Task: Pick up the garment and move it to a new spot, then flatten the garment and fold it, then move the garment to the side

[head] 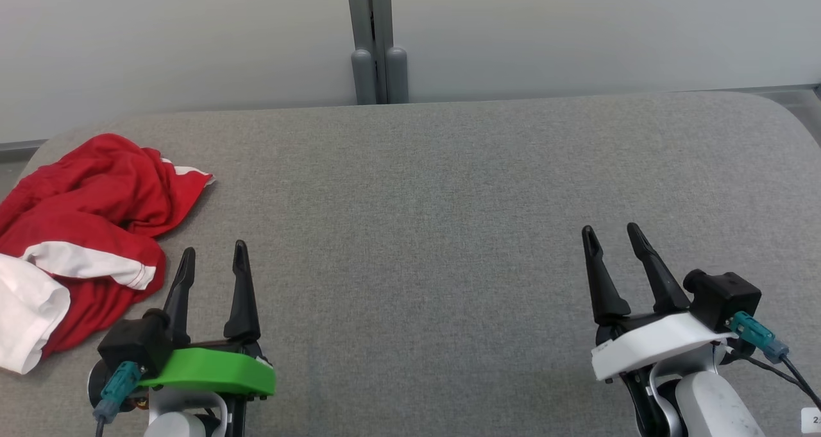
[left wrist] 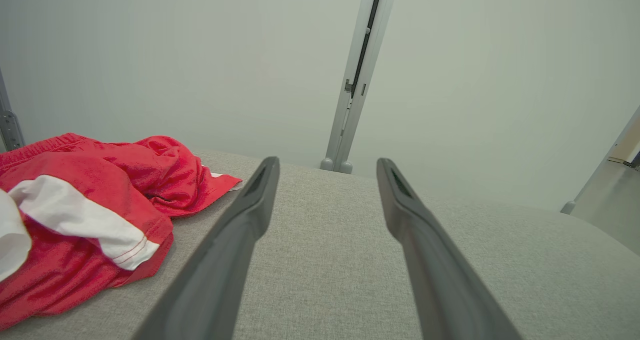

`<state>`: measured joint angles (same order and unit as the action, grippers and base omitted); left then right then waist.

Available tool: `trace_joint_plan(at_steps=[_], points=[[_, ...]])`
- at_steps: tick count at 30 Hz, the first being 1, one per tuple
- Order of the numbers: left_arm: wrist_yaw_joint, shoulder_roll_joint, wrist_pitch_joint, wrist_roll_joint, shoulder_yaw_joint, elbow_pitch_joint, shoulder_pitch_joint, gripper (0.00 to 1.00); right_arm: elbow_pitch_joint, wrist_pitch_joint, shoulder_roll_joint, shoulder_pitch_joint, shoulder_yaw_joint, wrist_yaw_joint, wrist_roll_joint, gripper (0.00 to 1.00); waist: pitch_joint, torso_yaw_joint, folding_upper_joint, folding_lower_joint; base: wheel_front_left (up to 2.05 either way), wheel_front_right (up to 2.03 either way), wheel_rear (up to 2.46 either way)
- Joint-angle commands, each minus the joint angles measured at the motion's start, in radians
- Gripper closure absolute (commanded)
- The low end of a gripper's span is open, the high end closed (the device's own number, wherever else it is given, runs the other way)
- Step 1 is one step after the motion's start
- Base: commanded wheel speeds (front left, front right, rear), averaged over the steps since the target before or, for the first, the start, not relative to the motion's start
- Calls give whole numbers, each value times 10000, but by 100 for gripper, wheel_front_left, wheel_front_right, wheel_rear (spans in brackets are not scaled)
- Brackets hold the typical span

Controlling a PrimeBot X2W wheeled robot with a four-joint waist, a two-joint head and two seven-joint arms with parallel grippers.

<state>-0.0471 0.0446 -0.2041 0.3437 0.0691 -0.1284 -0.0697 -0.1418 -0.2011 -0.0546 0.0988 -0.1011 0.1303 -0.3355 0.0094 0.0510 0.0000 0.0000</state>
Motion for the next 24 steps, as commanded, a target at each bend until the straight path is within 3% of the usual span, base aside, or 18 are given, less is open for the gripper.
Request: trace_joint_plan(at_steps=[1,24], points=[[59,82,-73,-335,37,70,23,0,37,-106,-22,119,-30,6,297,0,2,16,0,0,0,0,0],[-16,89,-516,-1691,248,-192,76,0,-92,-541,16,16,-71,6,1917,0,26,177,0,0,0,0,0]])
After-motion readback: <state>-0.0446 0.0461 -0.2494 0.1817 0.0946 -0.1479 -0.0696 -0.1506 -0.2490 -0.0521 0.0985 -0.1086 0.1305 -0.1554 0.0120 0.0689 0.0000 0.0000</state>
